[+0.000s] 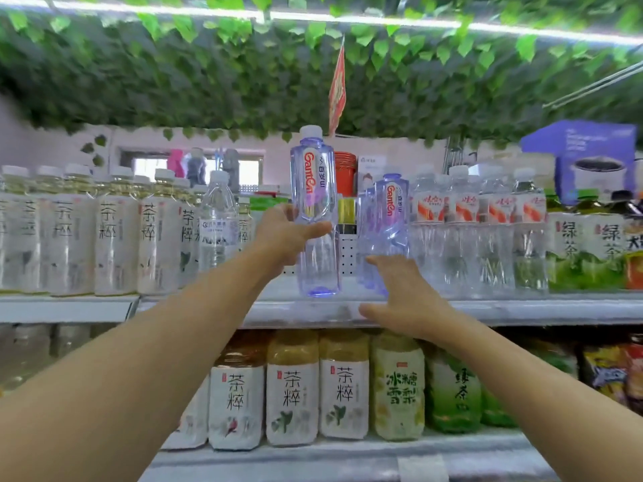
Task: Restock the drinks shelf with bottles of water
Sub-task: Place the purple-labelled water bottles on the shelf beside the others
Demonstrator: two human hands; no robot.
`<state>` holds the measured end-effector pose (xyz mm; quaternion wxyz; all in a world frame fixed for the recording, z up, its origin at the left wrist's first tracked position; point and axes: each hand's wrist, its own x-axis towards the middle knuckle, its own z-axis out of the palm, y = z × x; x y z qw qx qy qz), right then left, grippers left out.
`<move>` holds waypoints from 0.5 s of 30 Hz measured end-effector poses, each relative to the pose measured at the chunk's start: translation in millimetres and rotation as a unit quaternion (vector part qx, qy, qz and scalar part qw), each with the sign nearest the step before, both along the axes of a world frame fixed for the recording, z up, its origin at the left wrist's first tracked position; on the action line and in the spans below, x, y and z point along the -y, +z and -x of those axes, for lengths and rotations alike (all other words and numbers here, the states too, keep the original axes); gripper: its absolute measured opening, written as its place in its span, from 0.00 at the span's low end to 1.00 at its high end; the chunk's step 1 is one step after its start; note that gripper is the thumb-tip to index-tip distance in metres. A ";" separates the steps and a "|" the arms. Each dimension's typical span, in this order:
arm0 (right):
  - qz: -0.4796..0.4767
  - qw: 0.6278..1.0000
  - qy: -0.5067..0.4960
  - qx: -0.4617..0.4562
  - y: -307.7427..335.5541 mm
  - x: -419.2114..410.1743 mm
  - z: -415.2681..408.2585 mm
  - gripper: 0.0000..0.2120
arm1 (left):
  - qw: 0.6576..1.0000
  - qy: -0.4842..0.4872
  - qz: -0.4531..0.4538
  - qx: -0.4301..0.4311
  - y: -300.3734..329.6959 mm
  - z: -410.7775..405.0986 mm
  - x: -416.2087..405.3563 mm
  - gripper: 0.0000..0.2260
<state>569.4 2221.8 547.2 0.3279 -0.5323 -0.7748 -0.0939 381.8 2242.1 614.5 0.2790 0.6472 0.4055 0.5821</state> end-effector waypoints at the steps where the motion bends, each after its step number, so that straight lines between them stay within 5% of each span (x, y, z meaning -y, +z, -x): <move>1: -0.003 1.000 0.001 0.003 0.4 -4.5 2.5 0.39 | 1.000 0.000 -0.005 -0.005 3.9 1.7 -8.7 0.22; 15: -0.012 0.994 -0.060 0.091 -26.6 -63.0 30.7 0.38 | 0.998 -0.036 -0.019 -0.046 -8.2 0.6 -129.7 0.19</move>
